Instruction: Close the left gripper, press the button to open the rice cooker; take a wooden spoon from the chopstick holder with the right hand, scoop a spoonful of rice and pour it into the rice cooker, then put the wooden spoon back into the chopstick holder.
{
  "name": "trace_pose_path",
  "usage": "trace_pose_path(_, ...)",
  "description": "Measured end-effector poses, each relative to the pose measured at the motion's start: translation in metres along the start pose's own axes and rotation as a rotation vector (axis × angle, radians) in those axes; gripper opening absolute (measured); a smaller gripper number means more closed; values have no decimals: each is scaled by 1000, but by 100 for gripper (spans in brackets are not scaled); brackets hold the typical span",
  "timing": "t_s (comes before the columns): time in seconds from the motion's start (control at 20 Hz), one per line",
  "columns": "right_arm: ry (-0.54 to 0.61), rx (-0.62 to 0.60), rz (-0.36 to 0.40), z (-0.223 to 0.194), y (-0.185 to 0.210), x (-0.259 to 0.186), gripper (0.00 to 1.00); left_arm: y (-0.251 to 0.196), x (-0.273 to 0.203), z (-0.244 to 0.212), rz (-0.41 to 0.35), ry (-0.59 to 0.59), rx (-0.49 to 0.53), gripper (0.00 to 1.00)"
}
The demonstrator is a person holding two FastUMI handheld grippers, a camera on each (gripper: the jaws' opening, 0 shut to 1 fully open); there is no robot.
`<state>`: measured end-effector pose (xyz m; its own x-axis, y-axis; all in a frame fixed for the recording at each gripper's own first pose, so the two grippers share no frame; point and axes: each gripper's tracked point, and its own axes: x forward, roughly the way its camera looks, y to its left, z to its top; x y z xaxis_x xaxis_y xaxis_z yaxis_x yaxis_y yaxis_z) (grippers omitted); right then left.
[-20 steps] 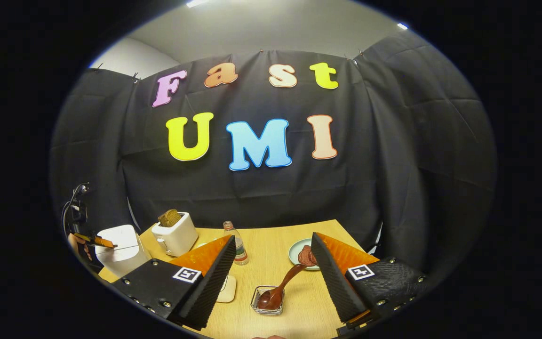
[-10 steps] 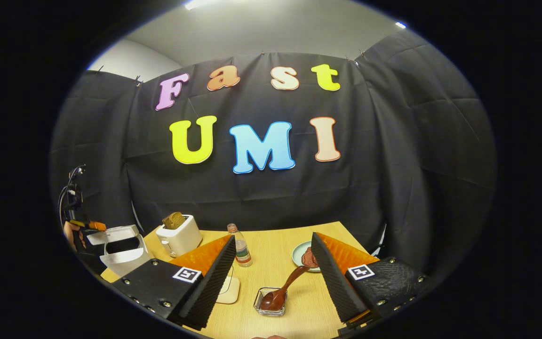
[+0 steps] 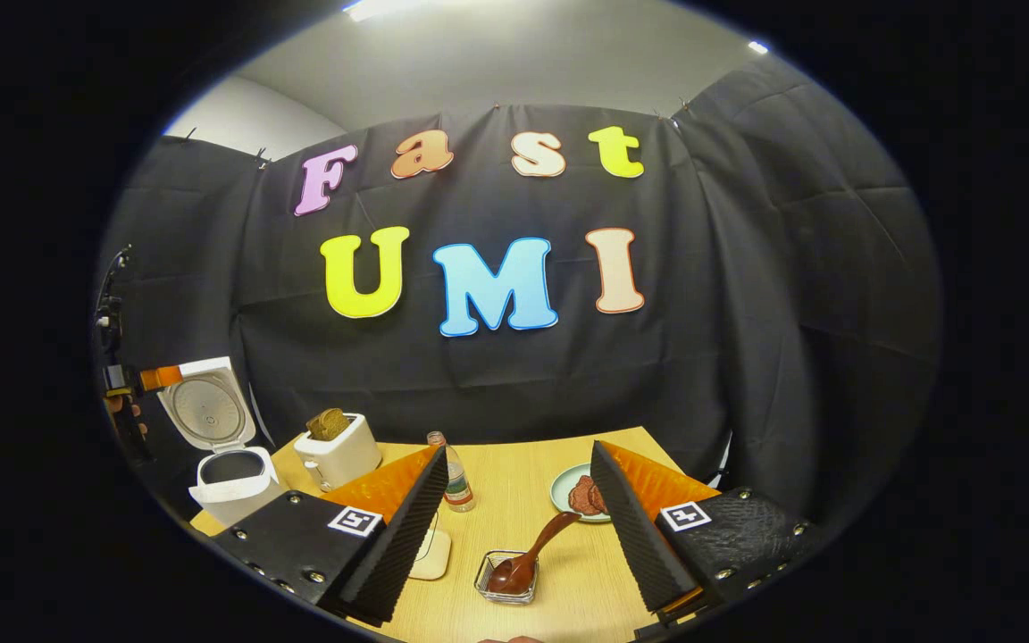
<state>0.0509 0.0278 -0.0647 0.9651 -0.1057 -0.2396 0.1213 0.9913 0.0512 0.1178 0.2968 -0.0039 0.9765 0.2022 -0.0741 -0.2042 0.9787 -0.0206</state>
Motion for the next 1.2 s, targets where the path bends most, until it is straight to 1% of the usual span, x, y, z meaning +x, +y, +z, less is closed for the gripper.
trace_pose_path(0.1, 10, -4, -5, -3, -9, 3, 97, -27, -18, 10, -48, -46, 10, 96)
trace_pose_path(0.25, 36, -14, -28, -12, -30, 13, 98, -68, -53, 5, -126, -71, 8, 96)
trace_pose_path(0.3, 57, -1, -33, -20, -36, 19, 93, -80, -62, 4, -144, -74, 13, 96)
trace_pose_path(0.35, 83, 22, -35, -29, -41, 24, 98, -90, -70, 2, -165, -76, 18, 96)
trace_pose_path(0.45, 144, 54, -30, -50, -48, 36, 97, -112, -86, -1, -202, -77, 39, 96)
trace_pose_path(0.65, 201, 52, -17, -74, -58, 60, 98, -136, -103, -11, -227, -61, 110, 96)
trace_pose_path(0.75, 241, 47, -6, -93, -58, 74, 98, -141, -108, -15, -231, -47, 132, 96)
trace_pose_path(0.9, 304, 65, 0, -122, -60, 93, 98, -147, -110, -22, -236, -21, 119, 96)
trace_pose_path(1.2, 381, 94, -8, -162, -62, 120, 97, -136, -101, -32, -188, 25, 90, 97)
